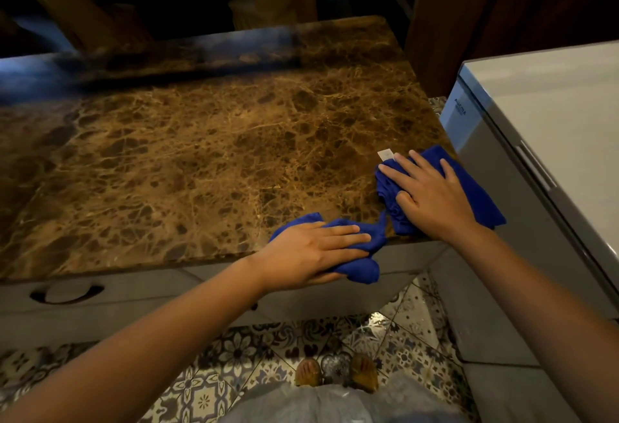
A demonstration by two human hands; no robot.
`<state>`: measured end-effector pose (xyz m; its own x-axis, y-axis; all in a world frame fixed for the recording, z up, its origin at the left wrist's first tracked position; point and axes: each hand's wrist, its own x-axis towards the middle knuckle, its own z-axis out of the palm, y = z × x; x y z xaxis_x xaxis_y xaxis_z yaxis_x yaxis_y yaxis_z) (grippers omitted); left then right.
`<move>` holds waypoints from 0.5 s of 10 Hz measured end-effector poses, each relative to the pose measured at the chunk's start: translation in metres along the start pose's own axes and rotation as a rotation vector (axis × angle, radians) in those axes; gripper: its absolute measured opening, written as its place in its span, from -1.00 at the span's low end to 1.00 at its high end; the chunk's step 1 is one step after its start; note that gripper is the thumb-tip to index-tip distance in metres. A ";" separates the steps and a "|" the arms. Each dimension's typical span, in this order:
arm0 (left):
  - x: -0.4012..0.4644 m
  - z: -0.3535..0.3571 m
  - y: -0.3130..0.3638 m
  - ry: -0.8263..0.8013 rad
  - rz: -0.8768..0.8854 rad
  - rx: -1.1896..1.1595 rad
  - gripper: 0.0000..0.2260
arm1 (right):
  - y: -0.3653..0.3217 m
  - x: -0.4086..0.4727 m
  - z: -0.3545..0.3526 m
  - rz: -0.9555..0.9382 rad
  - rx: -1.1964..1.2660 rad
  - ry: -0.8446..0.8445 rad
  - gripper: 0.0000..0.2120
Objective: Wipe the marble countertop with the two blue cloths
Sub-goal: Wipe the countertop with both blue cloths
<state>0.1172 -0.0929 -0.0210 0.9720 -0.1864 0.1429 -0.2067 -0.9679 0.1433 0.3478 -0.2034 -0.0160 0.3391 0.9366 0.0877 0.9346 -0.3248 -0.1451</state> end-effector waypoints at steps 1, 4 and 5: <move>-0.012 -0.001 0.001 -0.006 -0.021 -0.021 -0.64 | 0.000 0.000 -0.001 -0.003 0.006 -0.002 -0.38; -0.061 -0.039 0.001 0.160 -0.238 -0.099 -0.66 | 0.001 0.000 -0.001 0.001 0.026 -0.016 -0.40; -0.052 -0.053 -0.017 0.328 -0.377 -0.062 -0.63 | 0.001 0.000 -0.001 0.000 0.028 -0.020 -0.40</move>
<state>0.0643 -0.0574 0.0205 0.8960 0.2471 0.3689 0.1365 -0.9439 0.3008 0.3483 -0.2040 -0.0150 0.3365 0.9392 0.0680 0.9312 -0.3211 -0.1723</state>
